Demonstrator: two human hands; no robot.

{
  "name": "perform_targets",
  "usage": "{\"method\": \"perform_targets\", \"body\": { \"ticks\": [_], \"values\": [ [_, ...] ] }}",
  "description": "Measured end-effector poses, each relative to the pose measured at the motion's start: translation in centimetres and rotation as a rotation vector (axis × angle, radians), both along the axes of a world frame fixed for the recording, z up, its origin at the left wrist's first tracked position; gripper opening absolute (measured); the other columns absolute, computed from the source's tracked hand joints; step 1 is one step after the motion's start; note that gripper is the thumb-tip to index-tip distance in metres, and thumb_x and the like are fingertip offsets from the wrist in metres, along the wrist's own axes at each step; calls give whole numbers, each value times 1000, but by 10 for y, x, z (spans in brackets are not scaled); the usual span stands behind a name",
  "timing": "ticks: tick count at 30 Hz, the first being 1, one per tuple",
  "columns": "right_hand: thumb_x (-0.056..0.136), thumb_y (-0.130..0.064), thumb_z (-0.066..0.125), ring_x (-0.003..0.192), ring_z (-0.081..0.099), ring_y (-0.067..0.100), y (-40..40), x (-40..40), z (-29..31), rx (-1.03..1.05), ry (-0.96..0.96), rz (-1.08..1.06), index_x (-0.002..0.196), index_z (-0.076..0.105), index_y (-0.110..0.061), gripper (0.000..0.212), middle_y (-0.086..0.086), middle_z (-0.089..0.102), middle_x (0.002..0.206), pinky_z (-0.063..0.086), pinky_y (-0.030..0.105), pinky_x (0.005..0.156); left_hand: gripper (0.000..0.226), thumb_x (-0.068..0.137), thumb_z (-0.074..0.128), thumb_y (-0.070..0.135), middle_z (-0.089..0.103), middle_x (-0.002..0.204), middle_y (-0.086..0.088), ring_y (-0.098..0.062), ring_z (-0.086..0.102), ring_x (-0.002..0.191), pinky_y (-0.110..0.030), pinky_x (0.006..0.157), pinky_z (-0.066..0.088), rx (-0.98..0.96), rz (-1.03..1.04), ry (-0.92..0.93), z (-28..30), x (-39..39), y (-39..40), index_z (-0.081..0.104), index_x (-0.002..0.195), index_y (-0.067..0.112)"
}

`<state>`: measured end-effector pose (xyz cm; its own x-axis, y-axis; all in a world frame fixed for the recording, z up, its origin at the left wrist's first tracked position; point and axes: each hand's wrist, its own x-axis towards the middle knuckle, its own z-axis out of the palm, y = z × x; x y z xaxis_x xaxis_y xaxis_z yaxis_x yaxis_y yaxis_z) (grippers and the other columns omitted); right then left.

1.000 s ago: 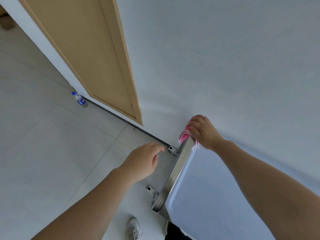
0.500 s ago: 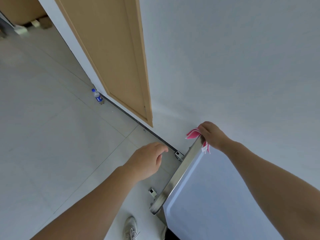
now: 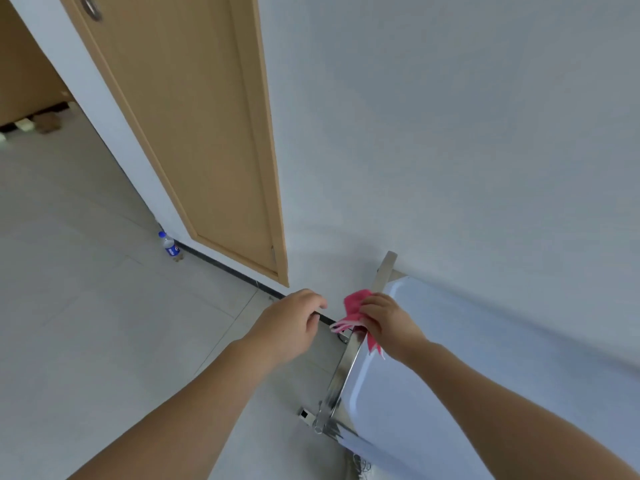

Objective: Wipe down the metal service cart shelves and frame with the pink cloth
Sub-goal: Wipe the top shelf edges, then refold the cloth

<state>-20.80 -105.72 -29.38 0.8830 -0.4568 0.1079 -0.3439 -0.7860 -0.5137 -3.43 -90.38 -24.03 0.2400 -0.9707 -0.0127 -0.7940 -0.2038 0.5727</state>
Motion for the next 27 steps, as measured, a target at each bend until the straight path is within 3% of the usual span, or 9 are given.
{"method": "perform_targets", "body": {
  "ticks": [5,9,11,13,15,18,23,27],
  "values": [
    [89,-14,59,102,60,30,83,-18,48,-125,-178,0,97,69,-3,17,9,69,98,47,33,94,37,94,44,24,49,135,1,-13,46,122,-24,98,35,28,30,118,14,-4,29,44,131,17],
    [90,-14,57,113,56,31,138,-43,82,-229,-255,-20,101,68,0,21,12,68,104,40,35,105,39,94,44,31,49,137,2,-15,45,124,-26,100,34,14,-70,140,33,-31,35,44,132,21],
    [89,-10,58,116,54,32,157,-58,95,-287,-280,-27,103,68,1,20,14,67,107,39,39,106,27,93,44,34,61,119,6,-14,56,109,-27,93,44,15,-149,201,44,-48,36,55,117,30],
    [90,-11,56,117,54,32,171,-76,105,-335,-279,-34,103,68,0,22,14,66,108,39,40,106,16,91,45,30,66,89,9,-13,61,85,-25,74,49,-3,-230,258,55,-65,38,60,90,36],
    [90,-14,58,116,54,32,180,-98,111,-355,-263,-72,102,69,-2,21,14,66,108,40,39,105,17,92,47,23,65,83,7,-14,61,80,-24,69,48,-33,-293,282,63,-83,40,62,87,29],
    [90,-18,59,111,56,30,191,-137,116,-317,-250,-158,96,69,-3,19,13,65,107,44,37,99,17,92,47,19,65,90,6,-9,59,85,-22,74,46,-81,-416,251,75,-112,39,63,95,22],
    [87,-8,59,87,64,22,202,-210,117,-281,-300,-358,93,67,-4,10,8,66,98,52,36,74,16,93,47,19,55,94,10,-10,54,92,-27,85,44,-65,-669,92,90,-180,34,61,100,22],
    [84,-4,56,97,60,12,203,-276,114,-130,-242,-575,111,60,-14,29,-6,60,110,50,29,84,21,92,46,18,54,97,14,-7,53,94,-26,86,44,-76,-753,38,96,-238,36,61,105,25]
  ]
}}
